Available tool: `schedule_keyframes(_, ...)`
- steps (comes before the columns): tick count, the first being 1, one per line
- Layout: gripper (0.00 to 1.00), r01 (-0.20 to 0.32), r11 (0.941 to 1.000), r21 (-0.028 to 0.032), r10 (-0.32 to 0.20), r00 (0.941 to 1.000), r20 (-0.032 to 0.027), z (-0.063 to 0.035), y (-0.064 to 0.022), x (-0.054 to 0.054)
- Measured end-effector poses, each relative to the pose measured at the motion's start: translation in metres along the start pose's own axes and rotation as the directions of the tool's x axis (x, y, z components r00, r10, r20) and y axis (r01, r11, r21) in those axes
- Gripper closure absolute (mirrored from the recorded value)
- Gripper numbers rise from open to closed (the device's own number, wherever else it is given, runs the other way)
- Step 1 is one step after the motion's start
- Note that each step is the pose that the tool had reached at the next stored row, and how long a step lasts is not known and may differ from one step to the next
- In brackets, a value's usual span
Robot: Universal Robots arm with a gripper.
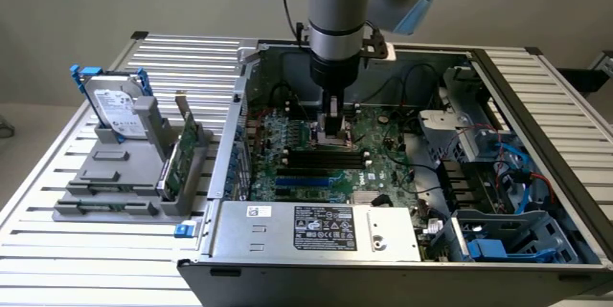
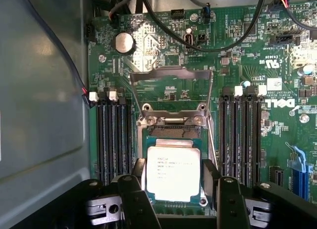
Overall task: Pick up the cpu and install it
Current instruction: 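Place the cpu into insertion slot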
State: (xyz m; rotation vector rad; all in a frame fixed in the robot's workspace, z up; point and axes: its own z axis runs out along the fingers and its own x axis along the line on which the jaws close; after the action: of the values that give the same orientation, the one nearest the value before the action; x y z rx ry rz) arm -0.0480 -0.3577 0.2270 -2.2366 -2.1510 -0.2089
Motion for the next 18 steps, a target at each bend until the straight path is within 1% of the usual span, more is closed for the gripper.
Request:
schedule_keyframes(7,0.45,0.000,1.0000,-0.0008,0.000,1.0000,0.0002,0.0064,-0.0007,-0.002)
schedule_keyframes(10,0.45,0.000,1.0000,-0.0036,0.000,1.0000,0.0003,0.0087,-0.0007,-0.002)
schedule_keyframes(15,0.45,0.001,1.0000,-0.0079,-0.001,1.0000,0.0022,0.0131,-0.0011,-0.003)
schedule_keyframes(17,0.45,0.001,0.9999,-0.0107,-0.001,1.0000,0.0032,0.0144,-0.0012,-0.003)
schedule_keyframes(18,0.45,0.002,0.9999,-0.0132,-0.002,1.0000,0.0040,0.0151,-0.0013,-0.003)
